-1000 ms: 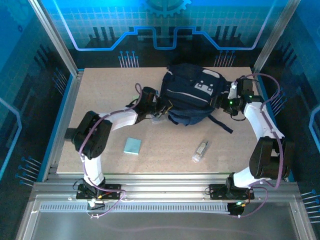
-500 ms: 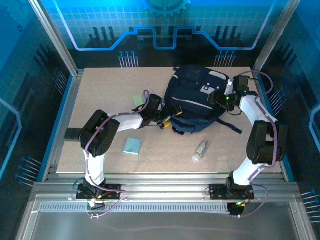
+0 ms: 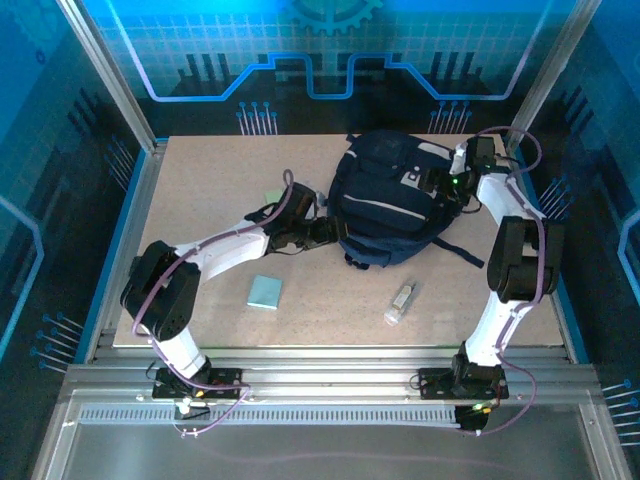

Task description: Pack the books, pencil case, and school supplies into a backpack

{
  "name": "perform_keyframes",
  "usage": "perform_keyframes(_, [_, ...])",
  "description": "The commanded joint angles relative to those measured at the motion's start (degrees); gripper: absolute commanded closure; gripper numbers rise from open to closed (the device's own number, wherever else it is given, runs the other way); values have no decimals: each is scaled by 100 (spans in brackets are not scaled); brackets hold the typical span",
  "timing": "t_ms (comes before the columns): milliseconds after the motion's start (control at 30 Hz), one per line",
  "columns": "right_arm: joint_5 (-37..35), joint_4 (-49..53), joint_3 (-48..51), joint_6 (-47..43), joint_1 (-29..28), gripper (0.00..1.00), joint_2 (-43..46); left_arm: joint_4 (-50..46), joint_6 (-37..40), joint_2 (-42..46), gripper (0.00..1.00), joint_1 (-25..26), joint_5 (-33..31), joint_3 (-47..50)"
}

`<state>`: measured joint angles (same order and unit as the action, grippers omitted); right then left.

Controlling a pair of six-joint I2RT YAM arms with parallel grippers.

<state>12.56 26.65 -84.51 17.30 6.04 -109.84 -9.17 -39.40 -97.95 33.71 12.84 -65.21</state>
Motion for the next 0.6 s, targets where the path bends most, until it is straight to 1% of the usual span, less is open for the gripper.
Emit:
perform_keyframes(0, [-221,139,-258,-82,103,16,-345,189,70,-359,41,144,89,-194])
perform_keyframes(133, [-23,164,-214,-31,111,15,-570,754,-423,-955,42,153,123,-259])
perform_keyframes(200, [258,60,-20,54,108,14,-571,874,-566,-1252,46,138,79,-401])
perform_keyframes(267, [588,-247,402,207,107,13,-430,898,-651,-1577,49,45,43,-632])
perform_keyframes(333, [815,-511,805,350,99,14,-240,955,-780,-1794,50,-123,86,-789])
perform_keyframes(367, [921,-679,1094,432,97,14,-94,1009,-837,-1867,52,-233,81,-861])
perform_keyframes(467, [942,-907,1829,569,98,14,303,1068,-841,-2005,54,-497,51,-1176])
perform_keyframes(567, [936,-1083,2416,667,97,14,686,849,-641,-2195,54,-611,39,-1735])
